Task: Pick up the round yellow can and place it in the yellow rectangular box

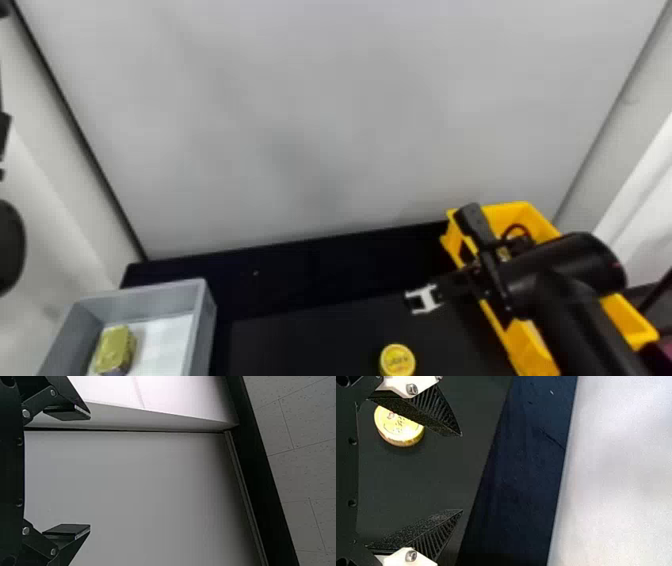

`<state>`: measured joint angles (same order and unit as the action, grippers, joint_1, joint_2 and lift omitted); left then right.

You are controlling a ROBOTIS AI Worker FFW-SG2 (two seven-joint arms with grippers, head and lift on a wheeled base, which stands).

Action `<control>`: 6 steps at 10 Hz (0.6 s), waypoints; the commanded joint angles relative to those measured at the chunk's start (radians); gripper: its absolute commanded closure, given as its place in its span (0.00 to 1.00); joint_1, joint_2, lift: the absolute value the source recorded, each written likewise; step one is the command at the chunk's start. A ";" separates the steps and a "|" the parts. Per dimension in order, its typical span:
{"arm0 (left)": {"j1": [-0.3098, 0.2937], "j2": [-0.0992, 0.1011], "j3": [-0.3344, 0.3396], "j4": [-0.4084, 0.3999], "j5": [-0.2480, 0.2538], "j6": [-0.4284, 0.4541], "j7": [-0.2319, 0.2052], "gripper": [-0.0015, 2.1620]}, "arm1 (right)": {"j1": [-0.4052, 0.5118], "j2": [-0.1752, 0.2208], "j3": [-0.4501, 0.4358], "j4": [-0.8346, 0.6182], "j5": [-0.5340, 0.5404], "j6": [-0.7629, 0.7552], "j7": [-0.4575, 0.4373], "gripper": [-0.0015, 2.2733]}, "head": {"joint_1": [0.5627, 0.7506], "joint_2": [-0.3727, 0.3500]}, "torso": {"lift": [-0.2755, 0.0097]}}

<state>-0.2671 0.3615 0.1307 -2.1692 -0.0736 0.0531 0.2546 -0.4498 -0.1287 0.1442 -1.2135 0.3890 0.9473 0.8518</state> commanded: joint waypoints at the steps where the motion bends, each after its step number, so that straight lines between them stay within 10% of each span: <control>1: -0.015 -0.005 -0.020 0.014 0.003 -0.010 0.000 0.12 | 0.000 0.017 0.017 0.083 -0.024 -0.031 0.000 0.05 | 0.31 0.54 | 0.96; 6: -0.018 -0.008 -0.028 0.017 0.006 -0.016 0.000 0.12 | 0.003 0.014 0.160 0.141 -0.051 -0.039 0.025 0.05 | 0.31 0.54 | 0.96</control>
<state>-0.2871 0.3529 0.1033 -2.1519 -0.0689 0.0363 0.2546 -0.4480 -0.1141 0.2587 -1.0765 0.3500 0.9077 0.8739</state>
